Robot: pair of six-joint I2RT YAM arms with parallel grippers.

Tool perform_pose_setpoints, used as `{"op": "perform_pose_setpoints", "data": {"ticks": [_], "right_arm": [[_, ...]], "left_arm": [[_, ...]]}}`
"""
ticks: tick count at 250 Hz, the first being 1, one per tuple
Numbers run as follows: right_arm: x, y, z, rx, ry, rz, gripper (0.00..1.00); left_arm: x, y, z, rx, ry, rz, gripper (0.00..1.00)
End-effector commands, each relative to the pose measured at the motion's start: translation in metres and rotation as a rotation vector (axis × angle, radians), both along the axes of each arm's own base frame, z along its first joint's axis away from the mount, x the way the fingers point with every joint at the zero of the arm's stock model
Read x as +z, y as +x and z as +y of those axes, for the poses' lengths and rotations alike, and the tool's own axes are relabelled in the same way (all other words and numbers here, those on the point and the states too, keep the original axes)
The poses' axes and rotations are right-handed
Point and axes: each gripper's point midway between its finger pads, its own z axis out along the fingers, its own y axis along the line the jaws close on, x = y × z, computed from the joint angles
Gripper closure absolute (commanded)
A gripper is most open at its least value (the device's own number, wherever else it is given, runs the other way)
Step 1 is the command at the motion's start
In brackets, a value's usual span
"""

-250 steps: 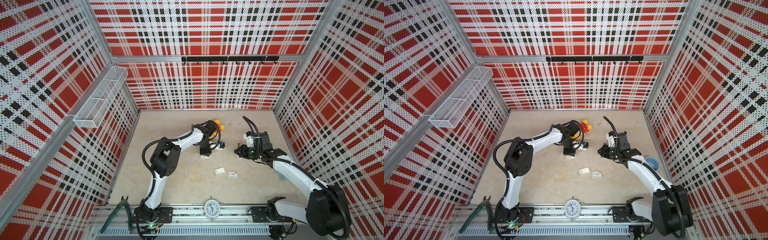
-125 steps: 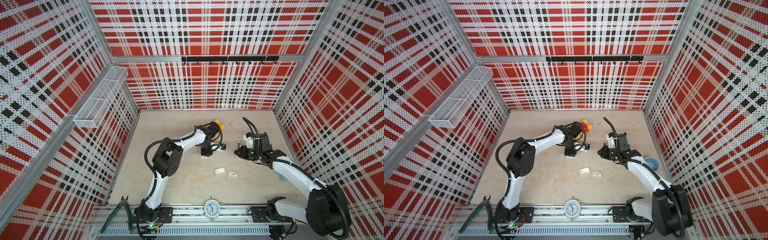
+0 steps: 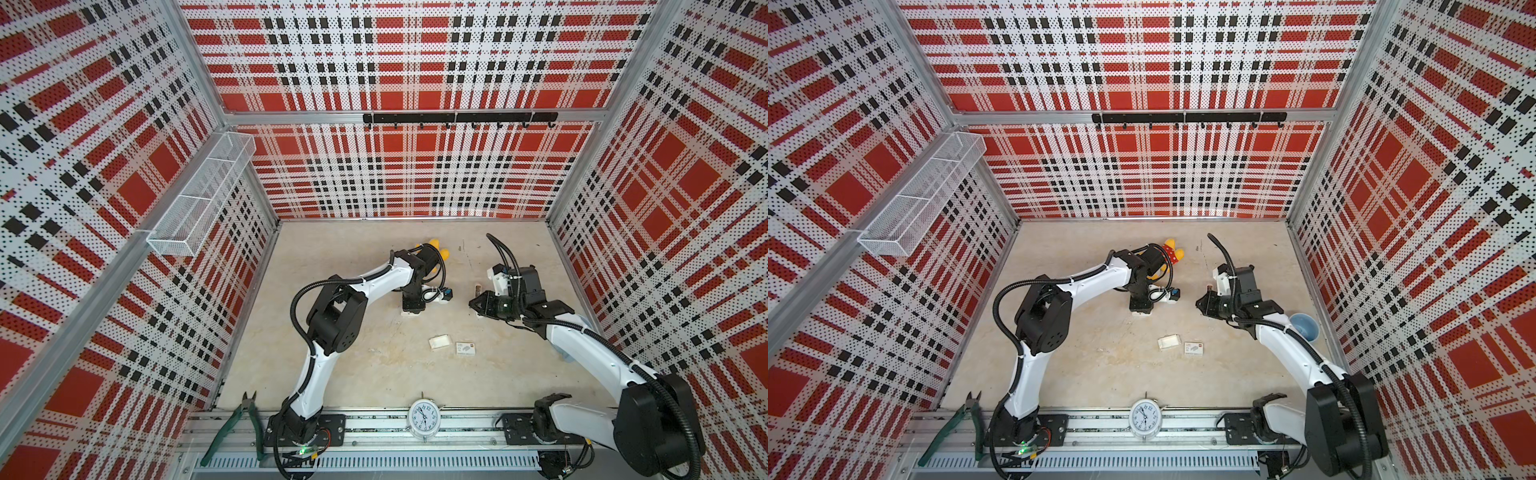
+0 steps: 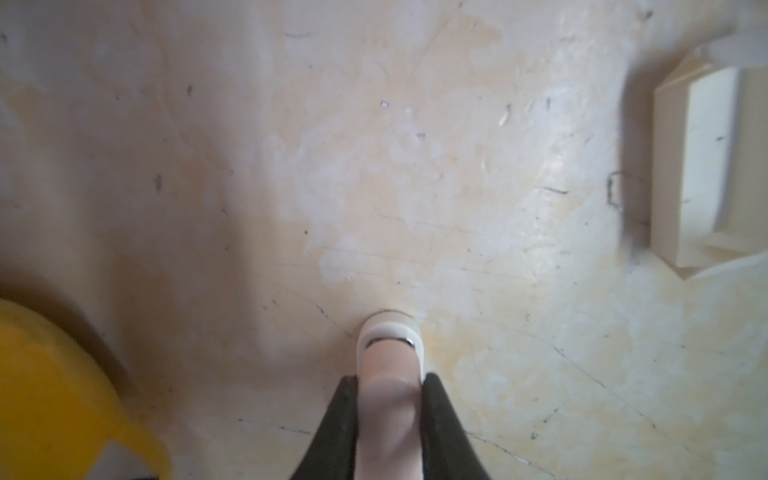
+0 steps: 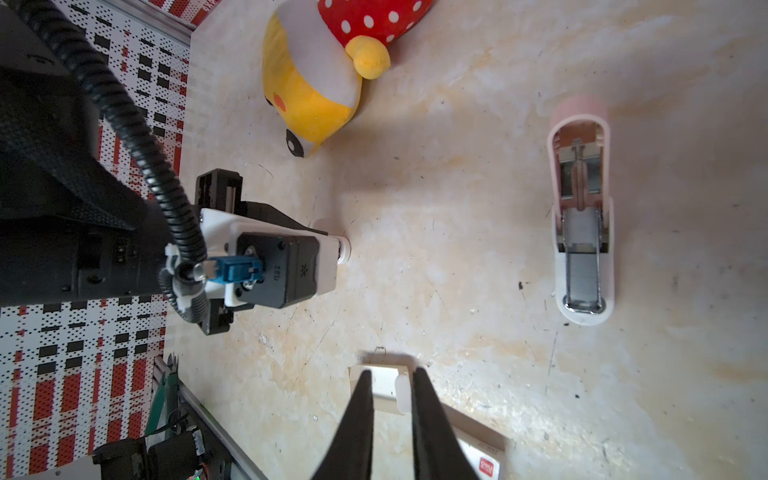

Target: Load the staples into the stapler

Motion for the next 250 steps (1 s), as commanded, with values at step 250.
{"op": "perform_pose_setpoints", "data": {"ticks": [250], "right_arm": [[0.01, 0.007, 0.0, -0.008, 0.004, -0.042, 0.8]], "left_arm": [[0.002, -0.013, 0.021, 0.009, 0.051, 0.052, 0.81]]}}
